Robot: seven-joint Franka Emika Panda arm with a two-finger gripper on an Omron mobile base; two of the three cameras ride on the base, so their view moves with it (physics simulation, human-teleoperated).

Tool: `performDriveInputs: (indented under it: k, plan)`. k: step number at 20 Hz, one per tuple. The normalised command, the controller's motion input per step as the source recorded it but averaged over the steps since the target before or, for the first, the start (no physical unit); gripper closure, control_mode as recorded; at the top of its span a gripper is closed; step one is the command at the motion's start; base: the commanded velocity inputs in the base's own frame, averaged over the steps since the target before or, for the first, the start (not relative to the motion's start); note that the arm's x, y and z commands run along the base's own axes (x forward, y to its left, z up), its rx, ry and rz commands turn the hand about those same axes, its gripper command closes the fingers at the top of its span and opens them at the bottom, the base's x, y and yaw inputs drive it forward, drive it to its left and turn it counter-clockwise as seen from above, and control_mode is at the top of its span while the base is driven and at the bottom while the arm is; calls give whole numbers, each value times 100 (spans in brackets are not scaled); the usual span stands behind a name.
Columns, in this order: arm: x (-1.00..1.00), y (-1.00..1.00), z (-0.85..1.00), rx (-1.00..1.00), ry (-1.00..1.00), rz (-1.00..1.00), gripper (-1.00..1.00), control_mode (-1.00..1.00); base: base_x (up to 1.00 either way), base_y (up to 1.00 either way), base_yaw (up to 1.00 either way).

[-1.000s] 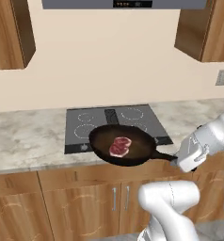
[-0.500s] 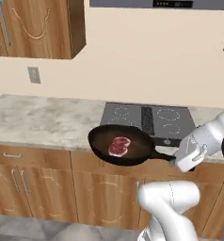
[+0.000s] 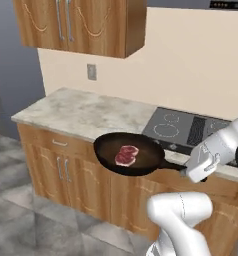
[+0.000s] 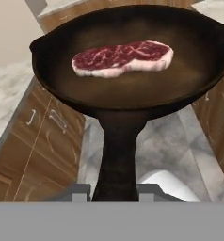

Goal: Pick up the pan with the steak in it and place it on the dining table. Then place the steak on the plate.

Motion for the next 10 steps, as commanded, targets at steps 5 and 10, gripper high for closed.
performDriveInputs:
  k: [5,10]
  plan:
    - [0,0,0,0,0,0,100,100,-6,0,50]
    - [0,0,0,0,0,0,100,100,-6,0,50]
